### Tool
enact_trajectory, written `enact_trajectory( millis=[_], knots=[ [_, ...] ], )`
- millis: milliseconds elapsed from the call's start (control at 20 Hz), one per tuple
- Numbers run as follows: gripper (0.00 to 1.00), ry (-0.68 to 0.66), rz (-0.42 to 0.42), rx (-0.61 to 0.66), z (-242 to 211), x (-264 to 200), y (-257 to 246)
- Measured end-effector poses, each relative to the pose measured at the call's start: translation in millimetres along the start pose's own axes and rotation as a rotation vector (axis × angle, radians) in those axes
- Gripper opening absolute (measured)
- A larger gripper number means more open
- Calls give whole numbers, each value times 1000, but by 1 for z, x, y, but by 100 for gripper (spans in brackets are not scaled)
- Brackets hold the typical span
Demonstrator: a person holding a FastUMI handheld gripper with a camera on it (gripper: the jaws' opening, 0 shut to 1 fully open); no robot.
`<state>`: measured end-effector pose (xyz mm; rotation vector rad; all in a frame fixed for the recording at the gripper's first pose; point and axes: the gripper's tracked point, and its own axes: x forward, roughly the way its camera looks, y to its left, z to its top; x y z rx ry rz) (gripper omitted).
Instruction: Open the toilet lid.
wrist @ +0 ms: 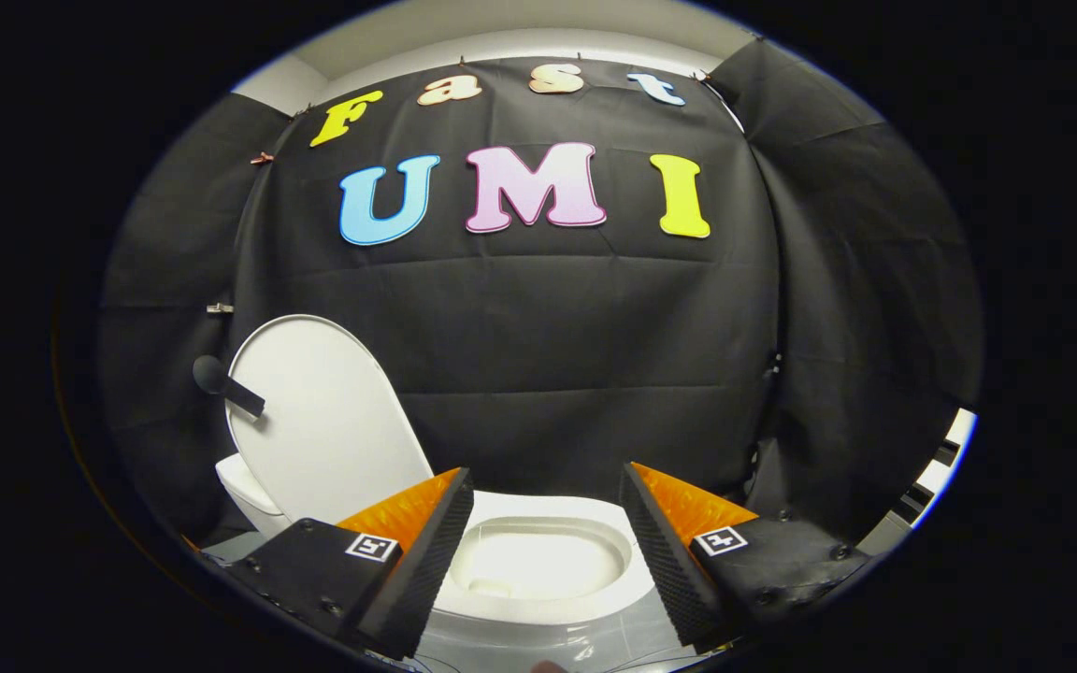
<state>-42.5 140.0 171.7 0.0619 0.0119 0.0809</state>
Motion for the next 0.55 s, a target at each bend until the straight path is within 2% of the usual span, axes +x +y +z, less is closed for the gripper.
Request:
enact_trajectory(
  millis=[550],
  knots=[
    [99, 5, 4, -1, 0, 1, -2]
  ],
)
